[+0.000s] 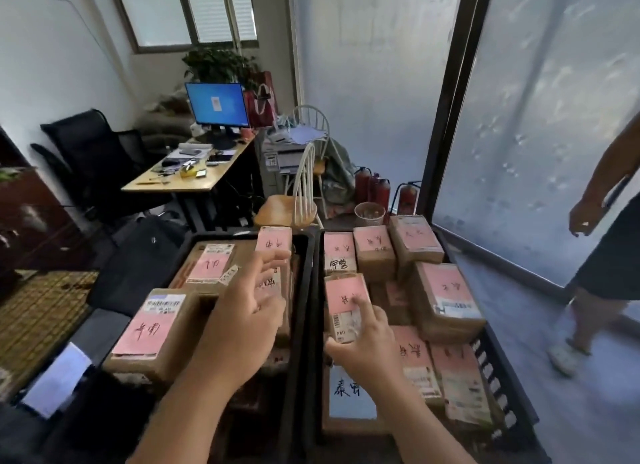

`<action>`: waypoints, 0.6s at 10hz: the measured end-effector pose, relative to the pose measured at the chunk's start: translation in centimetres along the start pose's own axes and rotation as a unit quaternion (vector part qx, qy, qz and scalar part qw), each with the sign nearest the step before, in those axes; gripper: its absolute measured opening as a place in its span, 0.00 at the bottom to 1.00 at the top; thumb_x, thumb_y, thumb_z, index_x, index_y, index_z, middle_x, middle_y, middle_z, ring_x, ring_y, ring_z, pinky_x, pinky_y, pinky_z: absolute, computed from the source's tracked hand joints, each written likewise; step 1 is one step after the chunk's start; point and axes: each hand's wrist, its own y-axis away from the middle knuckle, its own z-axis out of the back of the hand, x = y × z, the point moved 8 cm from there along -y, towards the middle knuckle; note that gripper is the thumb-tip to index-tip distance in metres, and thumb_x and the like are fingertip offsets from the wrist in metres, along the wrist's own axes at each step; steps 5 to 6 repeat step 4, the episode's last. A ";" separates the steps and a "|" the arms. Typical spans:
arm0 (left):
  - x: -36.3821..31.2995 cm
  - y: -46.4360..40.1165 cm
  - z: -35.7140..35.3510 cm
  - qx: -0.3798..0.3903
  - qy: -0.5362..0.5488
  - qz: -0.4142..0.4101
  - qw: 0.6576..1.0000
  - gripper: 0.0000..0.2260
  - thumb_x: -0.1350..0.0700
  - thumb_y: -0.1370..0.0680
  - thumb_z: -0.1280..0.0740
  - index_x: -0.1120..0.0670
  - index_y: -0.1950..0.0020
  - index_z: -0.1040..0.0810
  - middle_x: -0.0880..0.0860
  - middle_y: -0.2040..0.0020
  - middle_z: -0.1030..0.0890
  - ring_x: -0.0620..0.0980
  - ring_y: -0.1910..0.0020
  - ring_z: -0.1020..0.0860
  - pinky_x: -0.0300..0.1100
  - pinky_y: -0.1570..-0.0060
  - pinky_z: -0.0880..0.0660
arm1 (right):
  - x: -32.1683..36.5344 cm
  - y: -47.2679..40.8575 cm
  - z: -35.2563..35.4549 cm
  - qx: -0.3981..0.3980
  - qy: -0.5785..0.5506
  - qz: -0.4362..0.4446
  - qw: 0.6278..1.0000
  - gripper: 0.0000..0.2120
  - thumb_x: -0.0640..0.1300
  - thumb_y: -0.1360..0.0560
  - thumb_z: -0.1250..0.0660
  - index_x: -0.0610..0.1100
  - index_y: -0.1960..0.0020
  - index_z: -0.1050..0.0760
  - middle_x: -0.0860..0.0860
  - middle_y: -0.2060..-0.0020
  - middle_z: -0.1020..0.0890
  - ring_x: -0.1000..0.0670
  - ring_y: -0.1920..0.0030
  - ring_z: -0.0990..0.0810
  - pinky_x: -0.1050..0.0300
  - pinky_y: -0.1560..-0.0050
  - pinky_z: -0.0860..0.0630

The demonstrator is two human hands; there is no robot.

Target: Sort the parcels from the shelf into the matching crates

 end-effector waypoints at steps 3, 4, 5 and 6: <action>5.0 -8.9 2.5 0.012 0.022 -0.022 0.999 0.26 0.62 0.17 0.39 0.28 0.36 0.29 0.34 0.29 0.27 0.35 0.28 0.30 0.37 0.35 0.29 | -1.4 -5.0 -5.0 0.021 0.064 -0.073 0.995 0.34 0.56 0.21 0.32 0.51 0.18 0.41 0.49 0.27 0.34 0.47 0.28 0.33 0.53 0.27 0.34; 5.6 -10.8 3.4 -0.002 0.035 -0.015 0.999 0.25 0.62 0.18 0.39 0.30 0.34 0.28 0.35 0.30 0.25 0.38 0.27 0.29 0.49 0.29 0.26 | -0.5 -6.0 -4.5 -0.002 0.099 -0.069 0.993 0.32 0.60 0.19 0.38 0.49 0.19 0.38 0.47 0.24 0.35 0.44 0.24 0.36 0.50 0.24 0.38; 5.6 -10.8 3.4 -0.002 0.035 -0.015 0.999 0.25 0.62 0.18 0.39 0.30 0.34 0.28 0.35 0.30 0.25 0.38 0.27 0.29 0.49 0.29 0.26 | -0.5 -6.0 -4.5 -0.002 0.099 -0.069 0.993 0.32 0.60 0.19 0.38 0.49 0.19 0.38 0.47 0.24 0.35 0.44 0.24 0.36 0.50 0.24 0.38; 5.6 -10.8 3.4 -0.002 0.035 -0.015 0.999 0.25 0.62 0.18 0.39 0.30 0.34 0.28 0.35 0.30 0.25 0.38 0.27 0.29 0.49 0.29 0.26 | -0.5 -6.0 -4.5 -0.002 0.099 -0.069 0.993 0.32 0.60 0.19 0.38 0.49 0.19 0.38 0.47 0.24 0.35 0.44 0.24 0.36 0.50 0.24 0.38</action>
